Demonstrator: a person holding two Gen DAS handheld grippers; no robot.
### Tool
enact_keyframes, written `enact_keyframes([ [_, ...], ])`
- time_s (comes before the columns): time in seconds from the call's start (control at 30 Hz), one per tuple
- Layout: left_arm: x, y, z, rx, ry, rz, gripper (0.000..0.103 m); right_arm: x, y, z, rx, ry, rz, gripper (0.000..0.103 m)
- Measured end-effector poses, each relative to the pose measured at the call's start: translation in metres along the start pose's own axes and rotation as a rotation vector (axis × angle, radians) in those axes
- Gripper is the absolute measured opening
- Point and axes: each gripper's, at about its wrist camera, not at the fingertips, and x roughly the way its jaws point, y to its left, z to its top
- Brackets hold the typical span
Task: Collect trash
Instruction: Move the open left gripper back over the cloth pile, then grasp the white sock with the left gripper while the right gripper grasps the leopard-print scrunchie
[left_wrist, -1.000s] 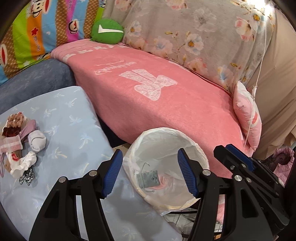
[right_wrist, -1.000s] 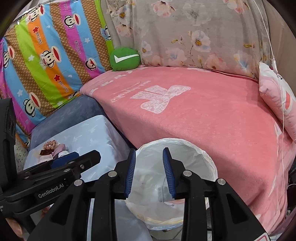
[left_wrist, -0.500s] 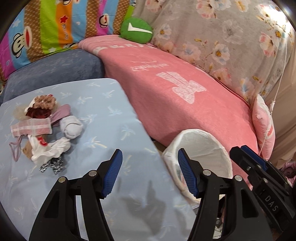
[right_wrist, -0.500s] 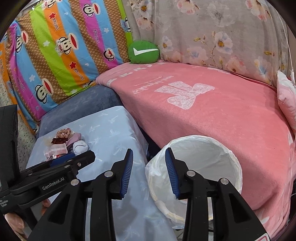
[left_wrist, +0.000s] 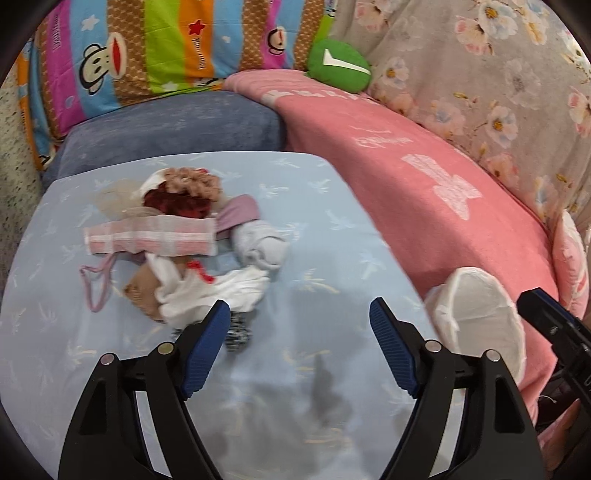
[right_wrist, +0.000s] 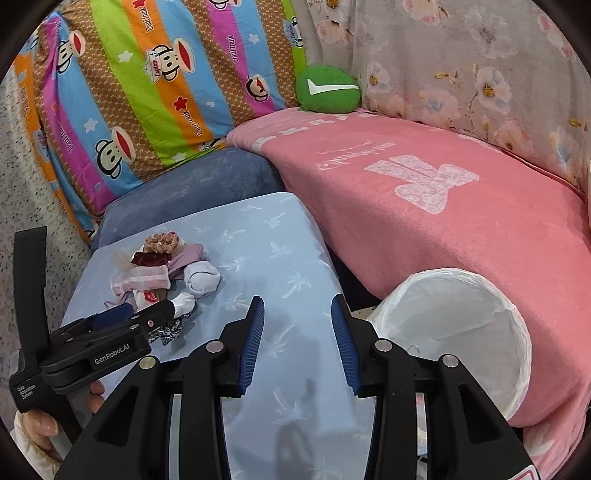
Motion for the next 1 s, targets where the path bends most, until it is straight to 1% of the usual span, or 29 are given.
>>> enact_keyframes([
  [0.23, 0.017, 0.040, -0.004, -0.008, 0.032, 0.065, 0.074, 0.025, 0.031, -0.005, -0.031, 0.043, 0.027, 0.041],
  [0.53, 0.043, 0.061, -0.002, 0.000, 0.068, 0.081, 0.073, 0.057, 0.060, -0.007, -0.057, 0.095, 0.050, 0.041],
  [0.6, 0.047, 0.065, -0.002, -0.007, 0.079, 0.072, 0.065, 0.064, 0.066, -0.008, -0.064, 0.106, 0.055, 0.041],
  [0.63, 0.049, 0.066, -0.002, -0.011, 0.084, 0.065, 0.063, 0.068, 0.069, -0.009, -0.066, 0.113, 0.058, 0.041],
  [0.67, 0.051, 0.068, -0.002, -0.012, 0.088, 0.060, 0.057, 0.071, 0.071, -0.009, -0.068, 0.120, 0.062, 0.041],
  [0.7, 0.052, 0.069, -0.001, -0.013, 0.092, 0.056, 0.044, 0.075, 0.074, -0.010, -0.070, 0.128, 0.067, 0.041],
  [0.73, 0.053, 0.070, -0.002, -0.013, 0.101, 0.049, 0.036, 0.079, 0.077, -0.011, -0.072, 0.136, 0.071, 0.041],
  [0.77, 0.055, 0.072, -0.002, -0.017, 0.111, 0.043, 0.023, 0.082, 0.081, -0.012, -0.075, 0.142, 0.075, 0.041],
  [0.8, 0.055, 0.074, -0.002, -0.025, 0.118, 0.036, 0.017, 0.086, 0.085, -0.013, -0.079, 0.150, 0.081, 0.041],
  [0.87, 0.049, 0.079, -0.001, -0.047, 0.108, 0.019, 0.012, 0.092, 0.091, -0.015, -0.085, 0.162, 0.093, 0.041],
  [1.0, 0.033, 0.089, -0.001, -0.075, 0.073, 0.019, 0.010, 0.106, 0.104, -0.019, -0.094, 0.190, 0.117, 0.041],
])
